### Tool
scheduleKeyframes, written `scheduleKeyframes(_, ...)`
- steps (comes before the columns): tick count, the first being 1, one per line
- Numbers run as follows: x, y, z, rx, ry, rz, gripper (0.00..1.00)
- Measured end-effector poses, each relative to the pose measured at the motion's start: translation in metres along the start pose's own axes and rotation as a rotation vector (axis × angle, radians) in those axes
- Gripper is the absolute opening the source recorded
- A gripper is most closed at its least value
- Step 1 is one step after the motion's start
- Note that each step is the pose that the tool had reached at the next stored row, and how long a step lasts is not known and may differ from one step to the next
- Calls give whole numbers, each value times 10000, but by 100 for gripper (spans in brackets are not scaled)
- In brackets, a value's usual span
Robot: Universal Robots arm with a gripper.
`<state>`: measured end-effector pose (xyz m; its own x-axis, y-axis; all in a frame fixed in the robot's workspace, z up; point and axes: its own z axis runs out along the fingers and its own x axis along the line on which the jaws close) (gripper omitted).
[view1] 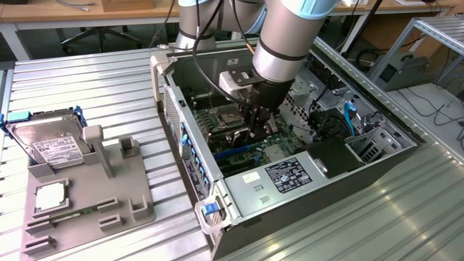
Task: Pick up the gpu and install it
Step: 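Insert the gpu into the slot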
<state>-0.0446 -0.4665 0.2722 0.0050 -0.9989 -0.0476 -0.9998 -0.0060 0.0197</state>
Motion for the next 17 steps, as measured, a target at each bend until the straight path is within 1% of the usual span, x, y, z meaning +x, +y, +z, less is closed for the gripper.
scheduleKeyframes(4,0,26,2,0,-1,0,27)
scheduleKeyframes(9,0,31,3,0,-1,1,27)
scheduleKeyframes(17,0,78,5,0,0,1,27)
